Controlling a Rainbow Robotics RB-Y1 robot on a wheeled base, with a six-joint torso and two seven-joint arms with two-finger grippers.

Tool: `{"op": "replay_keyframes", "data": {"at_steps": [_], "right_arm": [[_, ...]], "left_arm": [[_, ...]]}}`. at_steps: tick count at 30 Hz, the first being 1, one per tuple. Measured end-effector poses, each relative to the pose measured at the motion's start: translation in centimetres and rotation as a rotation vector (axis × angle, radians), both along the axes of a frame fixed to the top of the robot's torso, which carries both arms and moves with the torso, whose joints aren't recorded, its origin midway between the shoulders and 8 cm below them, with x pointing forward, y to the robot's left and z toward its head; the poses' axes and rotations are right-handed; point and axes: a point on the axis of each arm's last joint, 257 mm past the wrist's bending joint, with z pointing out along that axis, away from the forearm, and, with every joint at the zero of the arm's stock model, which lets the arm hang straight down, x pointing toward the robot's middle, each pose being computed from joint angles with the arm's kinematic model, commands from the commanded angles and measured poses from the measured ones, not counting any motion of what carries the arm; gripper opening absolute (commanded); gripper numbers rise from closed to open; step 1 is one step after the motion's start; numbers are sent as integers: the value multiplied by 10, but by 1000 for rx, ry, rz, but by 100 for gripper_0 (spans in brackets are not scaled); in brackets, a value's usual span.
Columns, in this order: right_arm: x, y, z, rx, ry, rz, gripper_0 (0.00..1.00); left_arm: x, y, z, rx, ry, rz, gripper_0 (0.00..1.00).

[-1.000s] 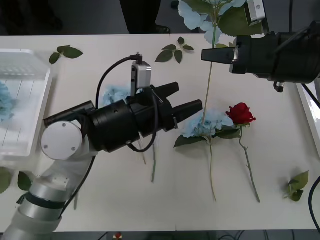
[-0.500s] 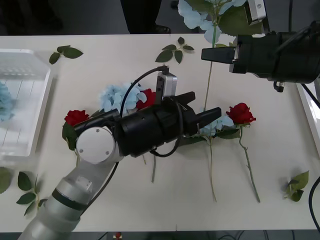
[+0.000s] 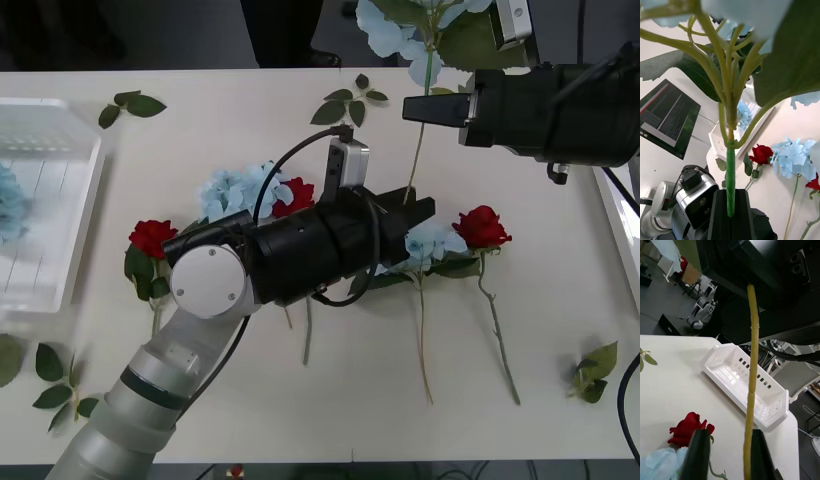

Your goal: Place the red flowers into the right box and the blue flowers into the left box. If a person shows an open palm, hand one flower to the person first, then continue sorting.

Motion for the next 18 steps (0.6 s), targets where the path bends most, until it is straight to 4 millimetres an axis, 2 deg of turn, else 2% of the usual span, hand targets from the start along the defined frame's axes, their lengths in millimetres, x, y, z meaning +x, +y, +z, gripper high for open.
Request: {"op": "replay_keyframes", "data": {"at_steps": [10, 11, 12, 13, 14, 15, 18], "right_arm": [[0, 0, 0, 0, 0, 0, 0], [0, 0, 0, 0, 0, 0, 9], [0, 0, 0, 0, 0, 0, 34], [0, 0, 0, 0, 0, 0, 70], [0, 0, 0, 0, 0, 0, 81], [0, 0, 0, 1, 0, 0, 99], [-1, 0, 1, 6, 1, 4, 100]], "left_arm": [[0, 0, 0, 0, 0, 0, 0], [0, 0, 0, 0, 0, 0, 0], [0, 0, 0, 0, 1, 0, 0], [0, 0, 0, 0, 1, 0, 0], [0, 0, 0, 0, 1, 0, 0], [0, 0, 0, 0, 1, 0, 0], [0, 0, 0, -1, 2, 0, 0]]}}
